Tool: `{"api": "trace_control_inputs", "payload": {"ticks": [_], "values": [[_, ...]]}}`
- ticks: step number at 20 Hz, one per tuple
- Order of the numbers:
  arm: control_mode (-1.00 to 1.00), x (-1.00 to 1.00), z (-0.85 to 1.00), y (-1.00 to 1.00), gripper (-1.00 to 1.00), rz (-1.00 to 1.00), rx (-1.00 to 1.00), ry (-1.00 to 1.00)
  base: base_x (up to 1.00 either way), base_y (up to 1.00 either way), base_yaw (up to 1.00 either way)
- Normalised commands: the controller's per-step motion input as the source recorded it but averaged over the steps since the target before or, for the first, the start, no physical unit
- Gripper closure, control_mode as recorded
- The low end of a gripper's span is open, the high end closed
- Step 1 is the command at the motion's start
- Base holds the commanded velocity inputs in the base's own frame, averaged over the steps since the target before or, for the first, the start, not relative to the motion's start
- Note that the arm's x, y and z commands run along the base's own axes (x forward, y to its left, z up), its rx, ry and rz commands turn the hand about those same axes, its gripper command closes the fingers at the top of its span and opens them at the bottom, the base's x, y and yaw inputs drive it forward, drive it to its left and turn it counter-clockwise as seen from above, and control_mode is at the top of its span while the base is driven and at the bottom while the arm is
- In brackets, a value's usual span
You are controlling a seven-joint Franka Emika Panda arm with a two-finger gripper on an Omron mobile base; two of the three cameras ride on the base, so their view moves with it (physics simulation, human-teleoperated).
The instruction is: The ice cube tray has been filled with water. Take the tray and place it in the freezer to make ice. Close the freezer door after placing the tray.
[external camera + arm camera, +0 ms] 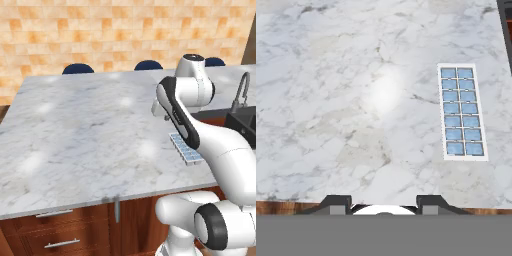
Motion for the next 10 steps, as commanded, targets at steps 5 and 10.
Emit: {"api": "trace_control_inputs", "payload": {"ticks": [5, 10], "values": [[-1.0, -0.07, -0.17, -0.12, -1.0, -0.02, 0.0, -0.06, 0.0, 0.0, 0.0], [-1.0, 0.0, -0.32, -0.48, -1.0, 0.0, 0.03, -0.07, 0.0, 0.0, 0.0]]}}
